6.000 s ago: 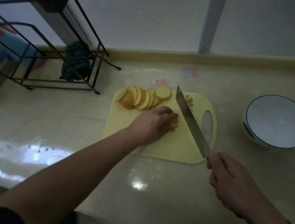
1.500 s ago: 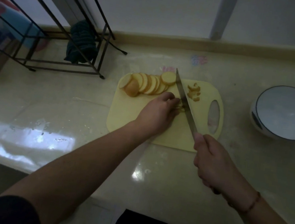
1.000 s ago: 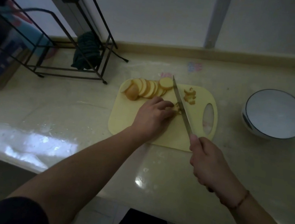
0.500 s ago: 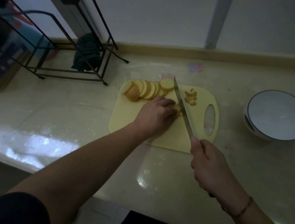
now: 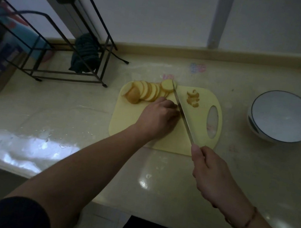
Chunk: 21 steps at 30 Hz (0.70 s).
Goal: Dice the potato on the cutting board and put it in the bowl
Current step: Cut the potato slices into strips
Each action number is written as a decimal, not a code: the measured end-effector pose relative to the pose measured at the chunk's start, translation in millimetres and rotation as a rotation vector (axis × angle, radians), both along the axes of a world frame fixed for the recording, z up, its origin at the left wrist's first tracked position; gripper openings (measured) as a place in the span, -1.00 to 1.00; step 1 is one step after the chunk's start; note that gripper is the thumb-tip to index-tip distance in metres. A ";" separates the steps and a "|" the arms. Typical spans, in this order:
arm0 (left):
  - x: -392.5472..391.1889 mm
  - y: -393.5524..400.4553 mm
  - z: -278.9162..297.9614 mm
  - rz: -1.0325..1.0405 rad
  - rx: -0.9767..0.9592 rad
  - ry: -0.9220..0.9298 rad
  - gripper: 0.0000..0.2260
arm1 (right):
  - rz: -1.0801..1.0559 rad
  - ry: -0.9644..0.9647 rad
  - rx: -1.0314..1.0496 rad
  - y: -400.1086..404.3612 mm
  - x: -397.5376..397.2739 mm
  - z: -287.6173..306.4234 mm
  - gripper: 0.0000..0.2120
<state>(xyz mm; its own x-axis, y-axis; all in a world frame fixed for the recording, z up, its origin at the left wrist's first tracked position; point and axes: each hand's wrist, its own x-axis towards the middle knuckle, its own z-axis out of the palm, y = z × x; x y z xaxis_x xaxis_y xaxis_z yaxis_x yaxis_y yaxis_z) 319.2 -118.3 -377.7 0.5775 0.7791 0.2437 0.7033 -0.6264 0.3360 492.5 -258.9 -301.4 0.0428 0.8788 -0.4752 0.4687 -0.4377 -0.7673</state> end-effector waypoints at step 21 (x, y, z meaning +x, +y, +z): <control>-5.2 5.2 -2.6 0.025 -0.074 -0.112 -0.82 | 0.083 -0.092 0.024 11.4 -2.8 -2.0 -0.60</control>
